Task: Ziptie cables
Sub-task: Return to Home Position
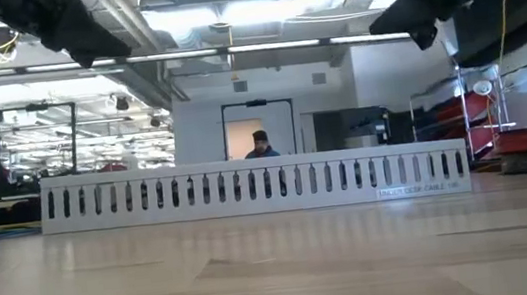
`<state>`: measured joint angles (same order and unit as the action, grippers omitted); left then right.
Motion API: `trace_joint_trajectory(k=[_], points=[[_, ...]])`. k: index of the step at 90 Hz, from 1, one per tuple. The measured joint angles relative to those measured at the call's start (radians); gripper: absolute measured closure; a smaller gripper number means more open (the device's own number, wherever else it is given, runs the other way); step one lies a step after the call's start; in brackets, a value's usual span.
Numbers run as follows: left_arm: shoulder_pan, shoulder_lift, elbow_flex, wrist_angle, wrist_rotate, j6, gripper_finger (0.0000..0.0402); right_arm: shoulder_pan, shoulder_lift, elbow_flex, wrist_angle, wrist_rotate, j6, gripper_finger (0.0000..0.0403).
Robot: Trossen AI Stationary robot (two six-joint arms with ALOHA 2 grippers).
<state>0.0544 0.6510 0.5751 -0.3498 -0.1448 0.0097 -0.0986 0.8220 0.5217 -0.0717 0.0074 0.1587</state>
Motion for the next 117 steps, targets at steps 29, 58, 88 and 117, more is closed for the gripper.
trace_joint_trajectory(k=[29,58,88,117], points=[[0.040,-0.075,-0.107,0.105,0.047,0.034,0.0400,-0.022,-0.181,-0.141,0.081,0.044,-0.083,0.0398],[0.060,-0.229,-0.272,0.266,0.091,-0.009,0.0400,-0.021,-0.444,-0.359,0.281,0.034,-0.088,0.0398],[0.051,-0.329,-0.353,0.287,0.127,-0.038,0.0400,-0.020,-0.650,-0.514,0.324,0.034,-0.078,0.0398],[0.051,-0.449,-0.383,0.282,0.136,-0.044,0.0400,-0.020,-0.749,-0.513,0.220,0.069,-0.068,0.0398]])
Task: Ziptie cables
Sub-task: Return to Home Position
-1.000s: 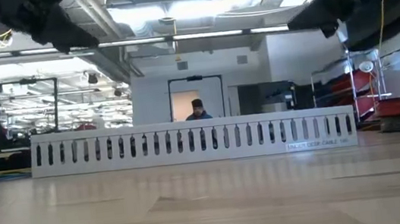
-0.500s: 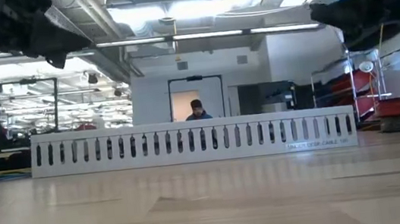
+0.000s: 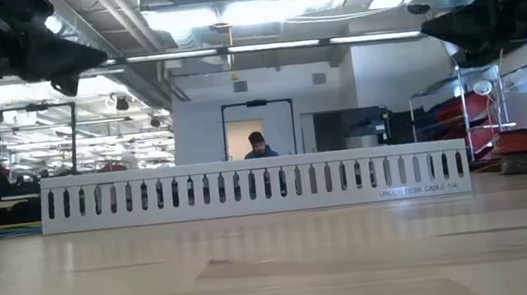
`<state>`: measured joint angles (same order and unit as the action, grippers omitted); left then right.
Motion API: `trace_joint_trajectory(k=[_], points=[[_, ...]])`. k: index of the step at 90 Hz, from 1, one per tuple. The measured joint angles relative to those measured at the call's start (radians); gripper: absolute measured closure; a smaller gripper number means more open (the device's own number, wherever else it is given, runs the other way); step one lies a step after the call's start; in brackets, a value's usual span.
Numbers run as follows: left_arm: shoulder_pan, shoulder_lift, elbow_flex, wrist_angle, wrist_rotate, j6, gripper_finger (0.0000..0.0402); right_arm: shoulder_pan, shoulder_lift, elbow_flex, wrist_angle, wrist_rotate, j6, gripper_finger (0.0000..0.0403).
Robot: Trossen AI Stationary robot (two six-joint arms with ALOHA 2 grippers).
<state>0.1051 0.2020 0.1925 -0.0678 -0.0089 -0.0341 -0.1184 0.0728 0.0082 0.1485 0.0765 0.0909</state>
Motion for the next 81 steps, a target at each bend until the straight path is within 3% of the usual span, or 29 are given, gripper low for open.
trace_joint_trajectory(k=[22,54,69,81], points=[[0.000,-0.094,-0.019,-0.031,0.006,-0.003,0.0400,0.000,-0.071,0.000,-0.103,0.014,0.007,0.0398],[0.000,-0.191,-0.043,-0.078,0.006,-0.018,0.0400,0.000,-0.069,0.000,-0.122,0.018,0.003,0.0398],[0.000,-0.198,-0.083,-0.047,0.006,-0.013,0.0400,0.000,-0.069,0.000,-0.120,0.030,-0.020,0.0398],[0.000,-0.198,-0.153,0.077,0.057,-0.028,0.0400,0.000,-0.069,0.000,-0.120,0.034,-0.020,0.0398]])
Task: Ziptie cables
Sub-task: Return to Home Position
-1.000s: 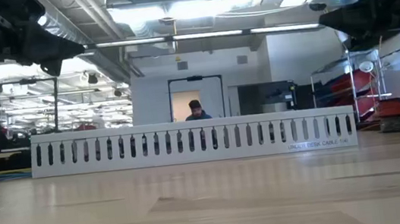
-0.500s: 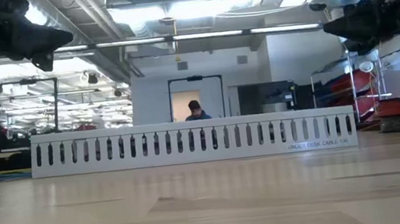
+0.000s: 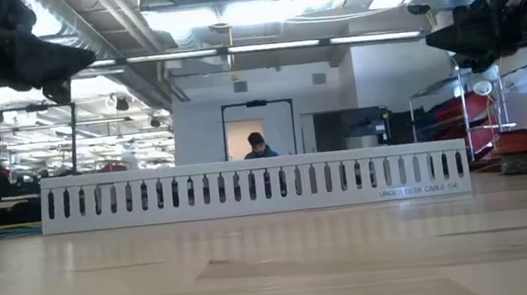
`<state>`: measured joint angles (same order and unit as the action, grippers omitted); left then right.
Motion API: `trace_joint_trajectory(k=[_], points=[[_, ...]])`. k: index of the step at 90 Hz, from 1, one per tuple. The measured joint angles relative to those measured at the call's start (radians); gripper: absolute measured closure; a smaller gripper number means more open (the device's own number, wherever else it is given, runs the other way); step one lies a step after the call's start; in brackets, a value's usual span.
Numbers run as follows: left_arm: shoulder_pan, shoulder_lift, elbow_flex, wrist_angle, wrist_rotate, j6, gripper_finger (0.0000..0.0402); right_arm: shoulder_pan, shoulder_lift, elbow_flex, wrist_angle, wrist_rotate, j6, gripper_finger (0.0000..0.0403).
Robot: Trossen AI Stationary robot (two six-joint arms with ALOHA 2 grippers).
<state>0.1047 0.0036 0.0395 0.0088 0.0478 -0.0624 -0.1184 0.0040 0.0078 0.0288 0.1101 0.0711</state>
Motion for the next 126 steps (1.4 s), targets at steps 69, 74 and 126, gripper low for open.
trace_joint_trajectory(k=[69,74,126], points=[[0.003,0.006,-0.030,0.013,0.015,-0.014,0.0400,0.000,0.002,0.000,-0.002,-0.016,-0.022,0.0398],[0.003,0.006,-0.030,0.012,0.015,-0.014,0.0400,0.000,0.002,0.000,-0.003,-0.016,-0.045,0.0398],[0.003,0.006,-0.030,0.010,0.015,-0.016,0.0400,0.000,0.002,0.000,-0.003,-0.016,-0.077,0.0398]])
